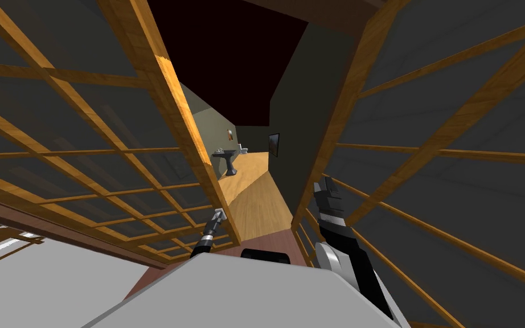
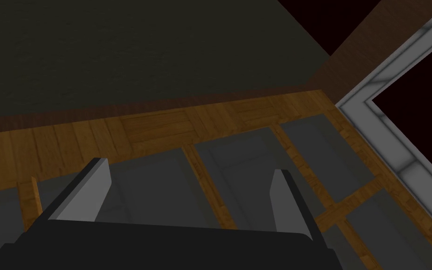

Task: Pull the door open

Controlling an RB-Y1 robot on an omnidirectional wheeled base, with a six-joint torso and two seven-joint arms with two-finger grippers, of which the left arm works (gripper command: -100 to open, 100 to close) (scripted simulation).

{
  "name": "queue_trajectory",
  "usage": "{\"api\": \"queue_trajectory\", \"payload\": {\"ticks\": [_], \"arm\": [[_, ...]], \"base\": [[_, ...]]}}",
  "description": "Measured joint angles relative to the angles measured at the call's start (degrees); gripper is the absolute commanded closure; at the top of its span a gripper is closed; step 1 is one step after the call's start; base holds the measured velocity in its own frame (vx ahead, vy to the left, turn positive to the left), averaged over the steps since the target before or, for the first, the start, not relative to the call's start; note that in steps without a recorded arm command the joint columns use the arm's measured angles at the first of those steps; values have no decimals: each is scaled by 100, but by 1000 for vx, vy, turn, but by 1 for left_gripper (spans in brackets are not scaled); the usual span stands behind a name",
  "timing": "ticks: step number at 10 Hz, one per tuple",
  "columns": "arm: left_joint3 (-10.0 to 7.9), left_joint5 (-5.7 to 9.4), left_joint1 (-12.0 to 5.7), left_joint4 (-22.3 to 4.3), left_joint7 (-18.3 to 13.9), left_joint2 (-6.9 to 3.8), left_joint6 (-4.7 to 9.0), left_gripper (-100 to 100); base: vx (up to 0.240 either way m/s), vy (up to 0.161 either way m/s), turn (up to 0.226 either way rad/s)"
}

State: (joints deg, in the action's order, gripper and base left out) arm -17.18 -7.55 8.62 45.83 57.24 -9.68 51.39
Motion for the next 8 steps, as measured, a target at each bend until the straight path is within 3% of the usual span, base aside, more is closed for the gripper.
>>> {"api": "queue_trajectory", "payload": {"ticks": [8], "arm": [[40,221,-87,-100,-1103,-35,-1,100]], "base": [[-37,10,-46]]}}
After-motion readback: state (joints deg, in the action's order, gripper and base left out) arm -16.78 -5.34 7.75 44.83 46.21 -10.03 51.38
